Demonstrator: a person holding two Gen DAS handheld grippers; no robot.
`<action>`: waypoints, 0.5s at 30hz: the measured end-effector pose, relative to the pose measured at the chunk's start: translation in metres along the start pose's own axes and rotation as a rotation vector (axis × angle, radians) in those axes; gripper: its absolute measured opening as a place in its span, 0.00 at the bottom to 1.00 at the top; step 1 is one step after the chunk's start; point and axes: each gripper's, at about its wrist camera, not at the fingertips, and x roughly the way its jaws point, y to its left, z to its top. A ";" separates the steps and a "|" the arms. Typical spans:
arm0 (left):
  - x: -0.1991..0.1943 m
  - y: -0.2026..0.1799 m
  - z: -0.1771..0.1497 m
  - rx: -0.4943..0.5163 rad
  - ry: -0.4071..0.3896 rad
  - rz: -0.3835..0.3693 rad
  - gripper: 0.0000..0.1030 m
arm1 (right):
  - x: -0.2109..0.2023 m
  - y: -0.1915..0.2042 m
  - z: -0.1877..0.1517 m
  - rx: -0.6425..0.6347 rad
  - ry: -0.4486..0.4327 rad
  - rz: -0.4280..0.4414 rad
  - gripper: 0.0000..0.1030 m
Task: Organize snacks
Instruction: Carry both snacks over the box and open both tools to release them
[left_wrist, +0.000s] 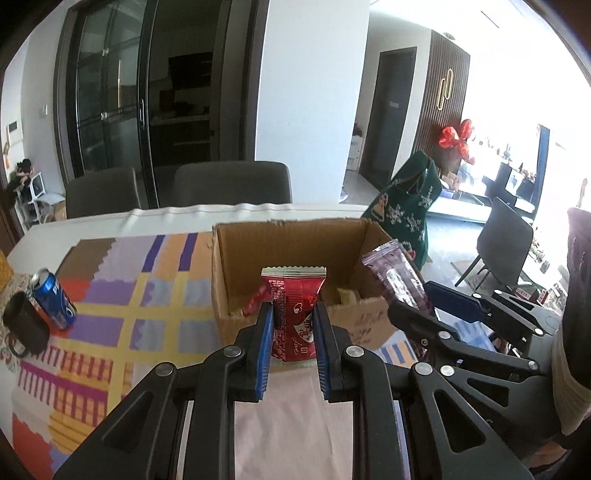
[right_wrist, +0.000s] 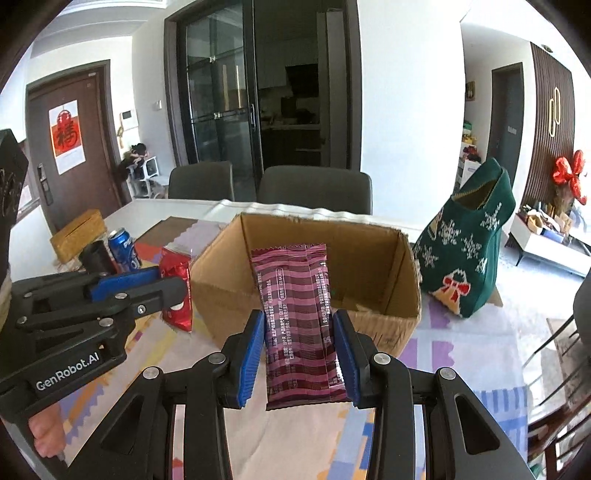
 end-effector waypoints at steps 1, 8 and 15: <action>0.001 0.001 0.003 0.000 -0.002 -0.002 0.21 | 0.001 -0.001 0.003 0.002 -0.003 -0.004 0.38; 0.013 0.003 0.023 0.013 -0.014 -0.007 0.21 | 0.003 -0.008 0.026 0.016 -0.041 -0.025 0.38; 0.035 0.004 0.037 0.032 -0.003 0.001 0.21 | 0.011 -0.016 0.043 0.024 -0.063 -0.040 0.38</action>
